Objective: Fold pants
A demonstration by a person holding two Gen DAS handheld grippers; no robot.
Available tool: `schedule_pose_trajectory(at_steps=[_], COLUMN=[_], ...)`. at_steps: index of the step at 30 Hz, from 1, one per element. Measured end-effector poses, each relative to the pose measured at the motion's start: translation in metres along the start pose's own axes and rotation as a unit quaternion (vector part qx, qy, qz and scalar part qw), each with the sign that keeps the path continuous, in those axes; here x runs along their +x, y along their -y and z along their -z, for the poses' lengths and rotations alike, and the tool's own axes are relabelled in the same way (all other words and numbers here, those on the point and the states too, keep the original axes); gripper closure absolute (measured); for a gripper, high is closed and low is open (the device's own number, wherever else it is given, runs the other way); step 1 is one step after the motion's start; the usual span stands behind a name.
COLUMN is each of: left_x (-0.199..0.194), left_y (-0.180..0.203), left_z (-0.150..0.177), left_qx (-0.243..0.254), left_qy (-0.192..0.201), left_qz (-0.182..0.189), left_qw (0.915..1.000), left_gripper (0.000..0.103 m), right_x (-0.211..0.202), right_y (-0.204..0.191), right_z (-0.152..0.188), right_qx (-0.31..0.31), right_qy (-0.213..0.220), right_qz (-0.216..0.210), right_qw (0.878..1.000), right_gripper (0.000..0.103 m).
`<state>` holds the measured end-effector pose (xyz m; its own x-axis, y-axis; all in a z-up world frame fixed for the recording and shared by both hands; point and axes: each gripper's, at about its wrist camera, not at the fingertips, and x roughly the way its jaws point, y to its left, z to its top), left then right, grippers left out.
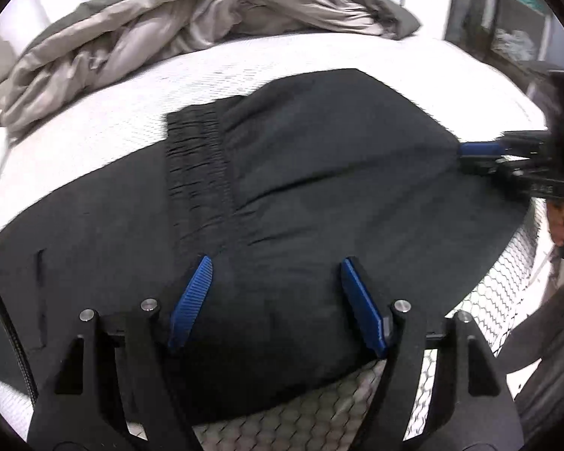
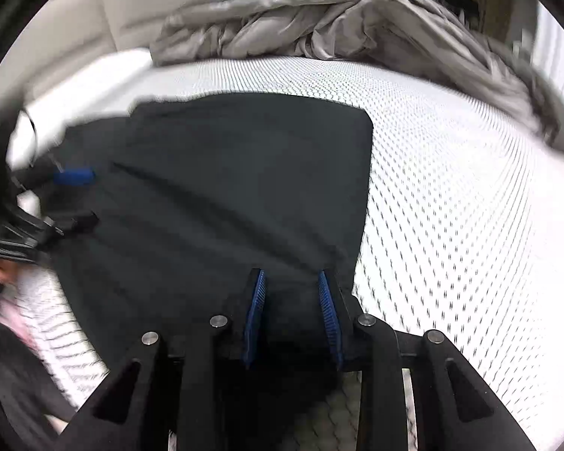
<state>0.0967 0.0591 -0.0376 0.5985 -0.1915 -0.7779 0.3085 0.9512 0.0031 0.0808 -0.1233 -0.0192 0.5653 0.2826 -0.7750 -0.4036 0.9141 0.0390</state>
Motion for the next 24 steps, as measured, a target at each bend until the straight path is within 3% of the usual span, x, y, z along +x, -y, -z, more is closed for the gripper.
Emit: schedule_pose_trajectory(at_steps=[4, 7, 9, 11, 13, 16, 19, 22, 24], left_x=[-0.025, -0.022, -0.002, 0.037, 0.051, 0.040, 0.028, 0.011, -0.003], left_y=[-0.005, 0.001, 0.008, 0.012, 0.009, -0.001, -0.011, -0.010, -0.006], left_z=[-0.020, -0.047, -0.062, -0.066, -0.062, -0.055, -0.048, -0.053, -0.062], left_qx=[-0.033, -0.050, -0.043, -0.040, -0.037, -0.025, -0.047, -0.060, -0.066], left_qy=[0.039, 0.068, 0.052, -0.002, -0.016, -0.004, 0.003, 0.001, 0.030], left_qz=[0.014, 0.032, 0.039, 0.017, 0.009, 0.032, 0.044, 0.020, 0.022], left_qw=[0.9986, 0.9959, 0.9970, 0.9991, 0.9991, 0.9992, 0.9979, 0.9980, 0.9971], left_gripper=[0.034, 0.034, 0.034, 0.049, 0.059, 0.070, 0.070, 0.070, 0.070], right_x=[-0.018, -0.009, 0.009, 0.031, 0.060, 0.066, 0.052, 0.038, 0.028], right_y=[-0.018, -0.044, -0.052, -0.058, -0.062, -0.054, -0.018, 0.011, 0.009], right_z=[-0.014, -0.035, -0.050, -0.060, -0.065, -0.053, -0.038, -0.030, -0.037], right_qx=[-0.011, -0.014, -0.001, 0.014, 0.015, -0.027, -0.003, 0.043, 0.050], right_qy=[0.040, 0.048, 0.042, 0.017, -0.017, -0.037, -0.040, -0.030, -0.008], right_qz=[0.011, 0.002, -0.019, -0.042, -0.047, 0.020, 0.102, 0.096, 0.085], right_qw=[0.999, 0.999, 0.999, 0.999, 0.999, 0.999, 0.994, 0.994, 0.995], right_gripper=[0.071, 0.070, 0.070, 0.070, 0.070, 0.071, 0.070, 0.068, 0.068])
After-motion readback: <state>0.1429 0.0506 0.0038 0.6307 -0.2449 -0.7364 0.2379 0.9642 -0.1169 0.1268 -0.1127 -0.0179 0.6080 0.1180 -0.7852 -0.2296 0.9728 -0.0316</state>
